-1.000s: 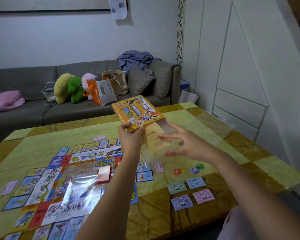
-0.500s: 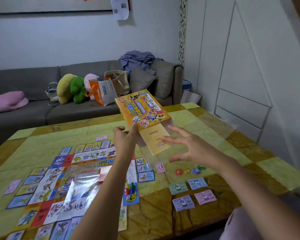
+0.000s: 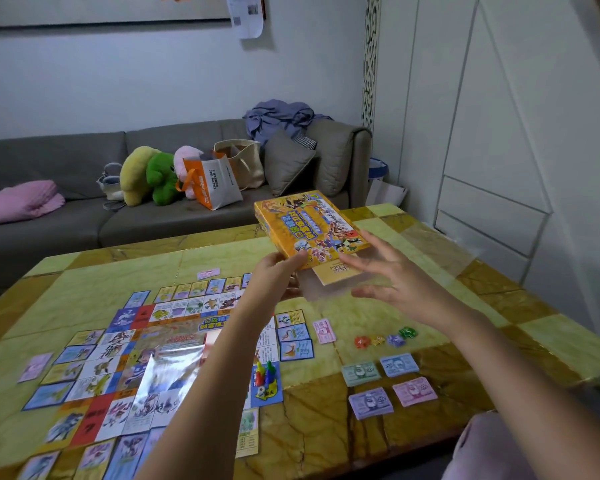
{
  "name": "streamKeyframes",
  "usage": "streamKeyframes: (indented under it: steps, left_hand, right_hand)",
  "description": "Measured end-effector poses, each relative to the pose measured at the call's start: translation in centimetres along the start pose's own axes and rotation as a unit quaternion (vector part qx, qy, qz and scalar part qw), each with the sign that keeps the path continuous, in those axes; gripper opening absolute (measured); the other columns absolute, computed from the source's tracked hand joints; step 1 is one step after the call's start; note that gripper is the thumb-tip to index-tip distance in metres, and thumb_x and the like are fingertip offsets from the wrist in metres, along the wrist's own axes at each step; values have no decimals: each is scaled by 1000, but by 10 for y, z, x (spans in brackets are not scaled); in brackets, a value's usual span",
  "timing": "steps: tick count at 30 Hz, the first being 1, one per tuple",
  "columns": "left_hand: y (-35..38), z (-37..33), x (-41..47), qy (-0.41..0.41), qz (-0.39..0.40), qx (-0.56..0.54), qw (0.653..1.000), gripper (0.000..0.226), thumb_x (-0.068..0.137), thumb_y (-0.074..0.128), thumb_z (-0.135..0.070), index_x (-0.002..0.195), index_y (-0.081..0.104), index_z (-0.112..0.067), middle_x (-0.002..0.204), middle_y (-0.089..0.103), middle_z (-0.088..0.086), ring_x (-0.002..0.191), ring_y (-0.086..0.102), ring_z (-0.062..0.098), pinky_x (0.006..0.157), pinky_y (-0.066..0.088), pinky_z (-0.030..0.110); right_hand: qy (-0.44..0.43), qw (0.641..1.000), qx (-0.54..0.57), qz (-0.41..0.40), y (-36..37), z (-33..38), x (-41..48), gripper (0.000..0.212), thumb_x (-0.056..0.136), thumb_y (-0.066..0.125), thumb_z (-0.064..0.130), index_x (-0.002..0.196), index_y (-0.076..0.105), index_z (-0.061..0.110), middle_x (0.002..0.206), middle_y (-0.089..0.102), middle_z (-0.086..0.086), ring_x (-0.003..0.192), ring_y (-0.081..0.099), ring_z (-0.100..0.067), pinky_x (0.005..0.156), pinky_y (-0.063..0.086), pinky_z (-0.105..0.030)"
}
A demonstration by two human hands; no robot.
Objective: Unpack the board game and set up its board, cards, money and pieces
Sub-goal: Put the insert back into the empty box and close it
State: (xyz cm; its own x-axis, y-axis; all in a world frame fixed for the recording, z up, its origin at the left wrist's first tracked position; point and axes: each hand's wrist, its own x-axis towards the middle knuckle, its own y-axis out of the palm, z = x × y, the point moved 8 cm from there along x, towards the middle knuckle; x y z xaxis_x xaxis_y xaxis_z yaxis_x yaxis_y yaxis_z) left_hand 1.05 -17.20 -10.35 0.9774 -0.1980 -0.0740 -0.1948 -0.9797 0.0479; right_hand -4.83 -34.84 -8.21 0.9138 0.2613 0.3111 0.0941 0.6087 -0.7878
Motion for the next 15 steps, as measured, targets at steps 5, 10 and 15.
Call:
streamKeyframes:
  steps: [5,10,15]
  left_hand:
    - [-5,3,2,-7,-50,-76,996,30,91,63,-23,109,56,-1,89,70,13,72,70,25,56,57,29]
    - [5,4,-3,-17,-33,-105,994,33,92,61,-25,112,58,2,92,68,16,71,69,25,52,54,26]
    - [13,3,-4,-20,7,-89,996,31,91,61,-23,113,60,-1,82,69,9,61,68,20,50,52,24]
  right_hand:
    - [-9,1000,2,13,-1,-1,2,40,94,44,42,132,42,53,158,-8,16,146,-2,-6,120,12,-38]
    - [-8,993,91,-75,-19,5,1,33,87,54,44,119,62,43,157,17,17,141,18,2,109,19,-19]
    - [-16,983,156,-100,-25,4,2,25,73,70,33,97,74,33,137,50,20,130,37,7,113,29,-26]
